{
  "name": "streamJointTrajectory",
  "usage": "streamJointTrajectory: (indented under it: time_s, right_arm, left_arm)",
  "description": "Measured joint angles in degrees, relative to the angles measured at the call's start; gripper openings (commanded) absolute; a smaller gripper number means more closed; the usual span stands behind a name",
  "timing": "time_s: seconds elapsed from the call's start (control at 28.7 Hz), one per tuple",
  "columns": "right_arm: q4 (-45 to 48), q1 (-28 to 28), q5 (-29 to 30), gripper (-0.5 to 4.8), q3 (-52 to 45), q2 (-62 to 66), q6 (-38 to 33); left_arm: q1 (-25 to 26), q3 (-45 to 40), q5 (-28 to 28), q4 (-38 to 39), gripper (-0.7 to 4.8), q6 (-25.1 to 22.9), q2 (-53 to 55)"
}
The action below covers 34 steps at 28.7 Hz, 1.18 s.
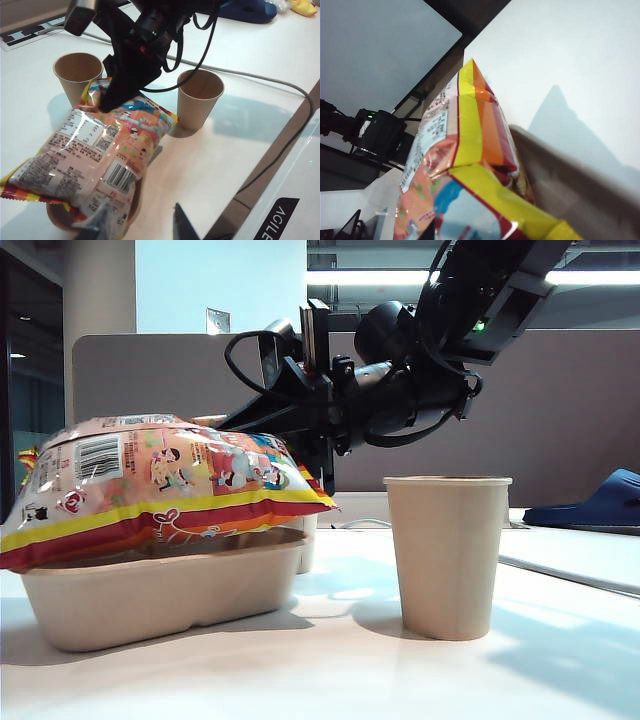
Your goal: Pick up a bag of chips and put them in the box.
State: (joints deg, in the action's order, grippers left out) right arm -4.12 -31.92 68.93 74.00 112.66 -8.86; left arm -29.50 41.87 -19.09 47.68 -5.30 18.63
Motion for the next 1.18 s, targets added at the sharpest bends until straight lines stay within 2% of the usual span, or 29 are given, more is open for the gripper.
streamJointTrajectory:
  time_s: [0.49, 0.63, 1.18]
  right_arm:
    - [-1.42, 0.00, 0.00, 0.56, 0.00, 0.00, 0.20]
    - [-1.88, 0.00, -0.02, 0.95, 0.00, 0.00, 0.22]
    - [-1.97, -0.59, -1.49, 0.95, 0.20, 0.00, 0.15]
  left_arm:
    - [0.00, 0.00, -0.02, 0.00, 1.57, 0.00, 0.00]
    - [0.00, 0.00, -0.02, 0.00, 1.57, 0.00, 0.00]
    - [0.00, 0.00, -0.22, -0.44, 1.57, 0.00, 0.00]
